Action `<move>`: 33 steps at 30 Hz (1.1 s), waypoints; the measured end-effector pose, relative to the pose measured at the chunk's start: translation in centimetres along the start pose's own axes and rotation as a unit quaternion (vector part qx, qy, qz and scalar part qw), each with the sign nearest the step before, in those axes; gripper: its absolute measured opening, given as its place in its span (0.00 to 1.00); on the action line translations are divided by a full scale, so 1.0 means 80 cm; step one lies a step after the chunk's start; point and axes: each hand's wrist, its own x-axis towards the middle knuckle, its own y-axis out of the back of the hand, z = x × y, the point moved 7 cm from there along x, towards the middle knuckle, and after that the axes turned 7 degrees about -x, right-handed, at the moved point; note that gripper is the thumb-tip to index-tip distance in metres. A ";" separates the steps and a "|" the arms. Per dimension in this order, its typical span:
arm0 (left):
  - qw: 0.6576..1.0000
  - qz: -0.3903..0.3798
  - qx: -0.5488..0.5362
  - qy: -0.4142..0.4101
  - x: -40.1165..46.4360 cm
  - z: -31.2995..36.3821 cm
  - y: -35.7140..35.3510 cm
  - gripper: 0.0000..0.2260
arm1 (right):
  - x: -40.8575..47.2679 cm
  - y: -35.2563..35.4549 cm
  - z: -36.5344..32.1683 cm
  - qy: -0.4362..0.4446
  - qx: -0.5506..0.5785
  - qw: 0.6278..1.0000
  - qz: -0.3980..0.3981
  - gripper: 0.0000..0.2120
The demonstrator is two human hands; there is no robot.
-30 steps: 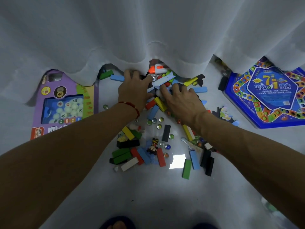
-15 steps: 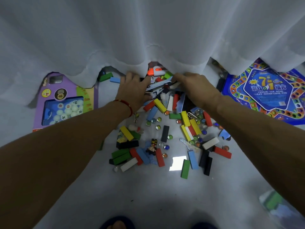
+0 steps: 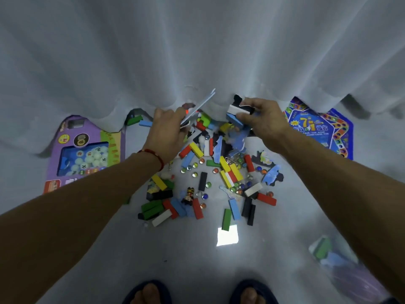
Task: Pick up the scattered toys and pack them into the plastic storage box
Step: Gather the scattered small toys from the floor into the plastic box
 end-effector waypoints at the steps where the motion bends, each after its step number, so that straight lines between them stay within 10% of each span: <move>1: 0.999 0.009 -0.031 0.011 -0.008 0.014 0.012 0.05 | -0.017 0.012 -0.004 -0.030 0.047 0.998 -0.009 0.14; 9: 0.948 -0.068 -0.306 0.056 -0.055 0.236 0.072 0.11 | -0.224 0.201 -0.026 -0.082 0.168 0.975 0.118 0.09; 14: 0.893 -0.257 -0.369 0.034 -0.076 0.440 0.055 0.08 | -0.380 0.339 0.022 -0.176 0.200 0.929 0.259 0.13; 17: 0.798 -0.411 -0.423 0.121 -0.116 0.534 0.026 0.03 | -0.446 0.374 0.062 -0.226 0.236 0.888 0.323 0.14; 19: 0.780 -0.458 -0.404 0.136 -0.135 0.575 0.016 0.20 | -0.474 0.387 0.079 -0.218 0.286 0.862 0.356 0.10; 25: 0.816 -0.438 -0.361 0.111 -0.141 0.582 0.022 0.23 | -0.506 0.398 0.084 -0.214 0.306 0.858 0.354 0.16; 33: 0.882 -0.320 -0.297 0.176 -0.113 0.389 0.098 0.12 | -0.429 0.278 0.007 -0.118 0.106 0.978 0.135 0.12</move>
